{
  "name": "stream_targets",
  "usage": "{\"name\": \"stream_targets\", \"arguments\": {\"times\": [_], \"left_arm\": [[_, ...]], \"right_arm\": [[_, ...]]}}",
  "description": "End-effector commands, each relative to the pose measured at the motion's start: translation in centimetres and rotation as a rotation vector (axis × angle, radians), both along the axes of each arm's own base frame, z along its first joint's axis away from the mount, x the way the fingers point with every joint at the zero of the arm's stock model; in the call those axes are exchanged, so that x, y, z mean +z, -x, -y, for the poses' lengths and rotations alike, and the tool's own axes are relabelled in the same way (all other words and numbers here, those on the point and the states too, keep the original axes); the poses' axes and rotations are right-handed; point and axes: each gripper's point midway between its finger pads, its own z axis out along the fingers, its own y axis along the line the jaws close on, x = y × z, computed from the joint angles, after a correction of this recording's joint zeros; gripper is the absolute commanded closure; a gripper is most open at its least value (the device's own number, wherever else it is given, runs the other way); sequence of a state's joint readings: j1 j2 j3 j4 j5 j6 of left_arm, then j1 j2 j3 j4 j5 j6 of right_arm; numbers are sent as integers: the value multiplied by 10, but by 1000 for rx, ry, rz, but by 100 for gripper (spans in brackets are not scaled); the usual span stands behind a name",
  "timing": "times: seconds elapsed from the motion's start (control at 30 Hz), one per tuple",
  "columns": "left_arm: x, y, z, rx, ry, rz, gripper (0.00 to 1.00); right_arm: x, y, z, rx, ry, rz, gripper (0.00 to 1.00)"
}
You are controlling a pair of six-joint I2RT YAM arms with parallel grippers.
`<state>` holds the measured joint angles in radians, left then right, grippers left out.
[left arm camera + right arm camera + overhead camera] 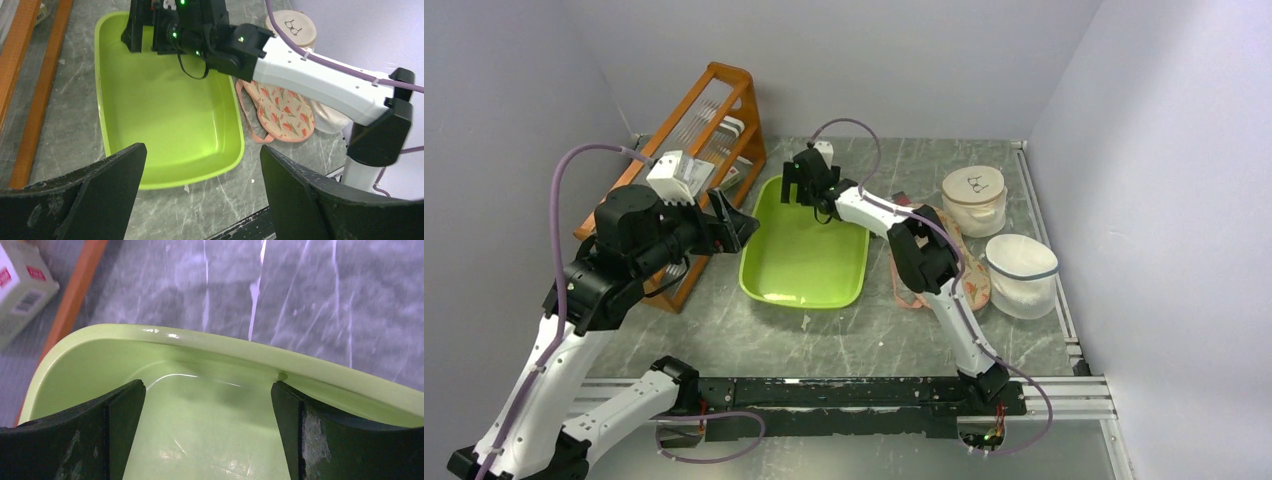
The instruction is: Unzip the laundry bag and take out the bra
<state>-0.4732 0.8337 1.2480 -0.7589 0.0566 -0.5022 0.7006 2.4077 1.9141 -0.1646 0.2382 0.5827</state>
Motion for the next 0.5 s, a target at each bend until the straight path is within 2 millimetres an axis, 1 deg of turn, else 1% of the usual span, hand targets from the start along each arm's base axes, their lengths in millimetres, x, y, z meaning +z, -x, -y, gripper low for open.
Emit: {"name": "stream_targets", "arguments": {"times": [0.0, 0.17, 0.2, 0.27, 0.37, 0.4, 0.47], "left_arm": [[1, 10, 0, -14, 14, -17, 4], [3, 10, 3, -23, 26, -22, 4], [2, 9, 4, -23, 27, -28, 4], [-1, 9, 6, -27, 30, -42, 4], [-6, 9, 8, -34, 40, -55, 4], [-8, 9, 9, -33, 45, -57, 4], [-11, 7, 10, -27, 54, -58, 4]], "right_arm": [[12, -40, 8, -39, -19, 34, 0], [21, -79, 12, -49, -58, 108, 0], [26, -83, 9, -35, -72, 114, 0], [43, -89, 5, -11, -100, 132, 0], [76, -83, 0, 45, -122, 155, 0], [91, -79, 1, 58, -128, 162, 0], [117, -64, 1, 109, -140, 161, 0]]}}
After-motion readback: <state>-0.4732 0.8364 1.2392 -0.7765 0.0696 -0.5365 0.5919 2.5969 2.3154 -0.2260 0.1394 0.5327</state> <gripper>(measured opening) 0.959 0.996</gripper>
